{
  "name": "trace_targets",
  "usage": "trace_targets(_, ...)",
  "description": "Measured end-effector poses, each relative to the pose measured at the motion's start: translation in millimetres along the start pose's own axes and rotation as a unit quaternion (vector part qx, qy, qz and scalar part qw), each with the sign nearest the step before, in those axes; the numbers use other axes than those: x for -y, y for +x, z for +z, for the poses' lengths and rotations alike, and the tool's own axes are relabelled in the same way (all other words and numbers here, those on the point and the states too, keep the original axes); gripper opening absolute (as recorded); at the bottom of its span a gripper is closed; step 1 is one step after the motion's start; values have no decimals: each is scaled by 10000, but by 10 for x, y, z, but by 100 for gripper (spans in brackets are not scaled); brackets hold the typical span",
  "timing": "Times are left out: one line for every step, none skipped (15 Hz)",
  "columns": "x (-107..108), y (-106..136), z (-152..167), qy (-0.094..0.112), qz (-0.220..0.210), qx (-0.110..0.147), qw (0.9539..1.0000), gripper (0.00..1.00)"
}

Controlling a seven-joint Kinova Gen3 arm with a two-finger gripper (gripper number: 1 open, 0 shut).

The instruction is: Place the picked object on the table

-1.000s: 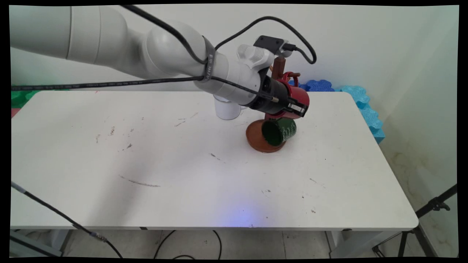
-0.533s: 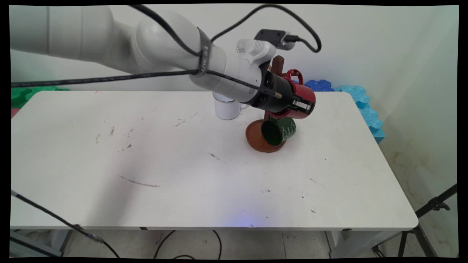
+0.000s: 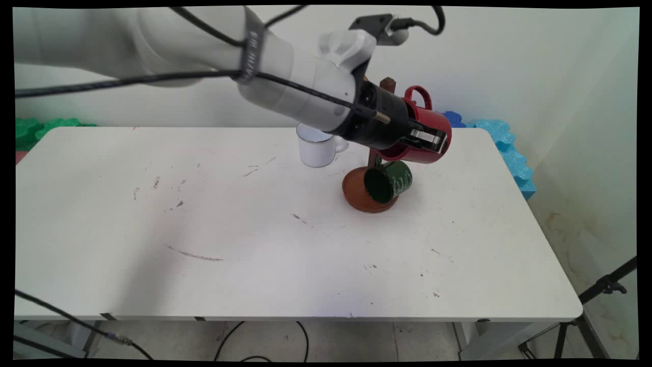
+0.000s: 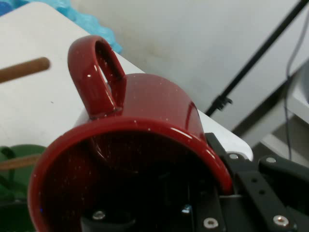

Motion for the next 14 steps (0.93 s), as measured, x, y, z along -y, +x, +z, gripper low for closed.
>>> trace_targets(-6,1,-40,-34,46,33,10000,0)
trace_targets(-6,-1,-104,-85,151,112,9998,0)
trace_targets(2,-3,-145,-112,218,171,9996,0)
trace_targets(14,-7,-207,-143,341,285,9989,0)
trace_targets(48,-10,-275,-153,491,432,9977,0)
trace_targets(110,-6,-342,-136,648,583,9961,0)
trace_targets(178,-3,-398,-111,786,714,9943,0)
trace_targets(222,-3,-432,-98,876,803,9929,0)
trace_targets(289,-5,-481,-82,1021,936,9903,0)
trace_targets(367,-12,-531,-65,1196,1092,9868,0)
trace_targets(445,-23,-576,-51,1378,1251,9825,0)
trace_targets(510,-42,-614,-37,1529,1401,9782,0)
trace_targets(581,-68,-655,-27,1699,1581,9727,0)
trace_targets(619,-87,-677,-24,1791,1688,9692,0)
